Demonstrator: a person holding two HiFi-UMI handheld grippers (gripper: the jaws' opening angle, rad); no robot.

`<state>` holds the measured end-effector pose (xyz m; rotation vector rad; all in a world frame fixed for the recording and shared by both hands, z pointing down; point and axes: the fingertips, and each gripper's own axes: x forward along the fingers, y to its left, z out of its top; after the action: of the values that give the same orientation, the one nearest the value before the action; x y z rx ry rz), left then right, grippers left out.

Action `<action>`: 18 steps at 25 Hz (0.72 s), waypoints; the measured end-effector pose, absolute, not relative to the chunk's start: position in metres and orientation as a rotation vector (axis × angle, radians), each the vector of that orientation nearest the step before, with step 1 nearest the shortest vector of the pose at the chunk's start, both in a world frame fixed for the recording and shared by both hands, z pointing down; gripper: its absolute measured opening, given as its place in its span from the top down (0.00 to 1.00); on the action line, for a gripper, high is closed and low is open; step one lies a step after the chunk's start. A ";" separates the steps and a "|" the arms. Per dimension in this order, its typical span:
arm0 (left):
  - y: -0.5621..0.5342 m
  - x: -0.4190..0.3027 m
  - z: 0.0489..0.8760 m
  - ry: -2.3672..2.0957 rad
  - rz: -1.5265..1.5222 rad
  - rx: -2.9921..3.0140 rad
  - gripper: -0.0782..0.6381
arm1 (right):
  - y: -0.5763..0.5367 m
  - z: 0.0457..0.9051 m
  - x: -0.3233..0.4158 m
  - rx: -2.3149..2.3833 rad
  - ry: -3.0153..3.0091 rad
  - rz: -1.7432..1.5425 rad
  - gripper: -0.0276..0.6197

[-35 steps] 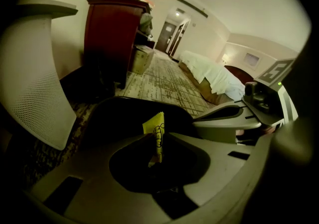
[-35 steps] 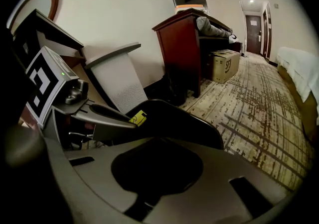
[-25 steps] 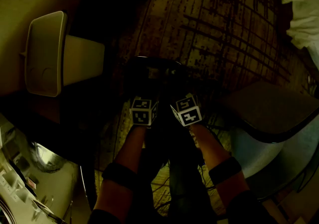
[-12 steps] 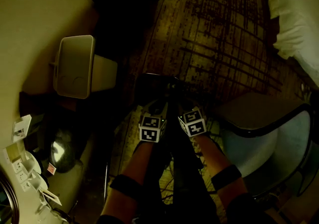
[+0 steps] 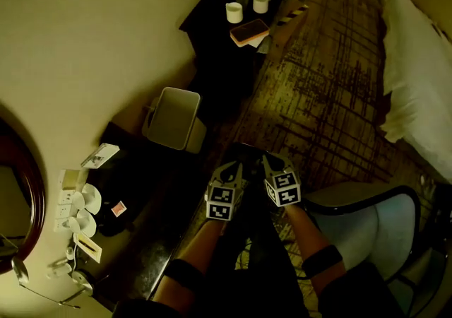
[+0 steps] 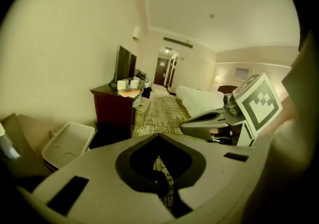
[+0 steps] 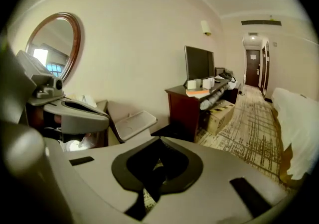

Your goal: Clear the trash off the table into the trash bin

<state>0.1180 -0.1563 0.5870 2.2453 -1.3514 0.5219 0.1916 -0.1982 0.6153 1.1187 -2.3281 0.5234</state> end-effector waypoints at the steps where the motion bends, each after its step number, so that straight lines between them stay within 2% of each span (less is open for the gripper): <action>1: -0.152 0.103 0.572 -1.393 0.517 2.238 0.89 | -0.199 0.601 0.180 1.098 -2.351 0.494 0.94; 8: -0.090 -0.026 0.510 -1.735 0.402 2.019 0.89 | -0.170 0.518 0.059 0.801 -2.506 0.334 0.94; 18: 0.094 -0.232 0.474 -2.225 0.272 1.481 0.89 | -0.040 0.485 -0.167 0.166 -2.639 0.169 0.94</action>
<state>-0.2325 0.0936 0.4745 1.4814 -2.2249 0.2721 -0.1674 -0.0402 0.4846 0.1657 -2.6391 0.1687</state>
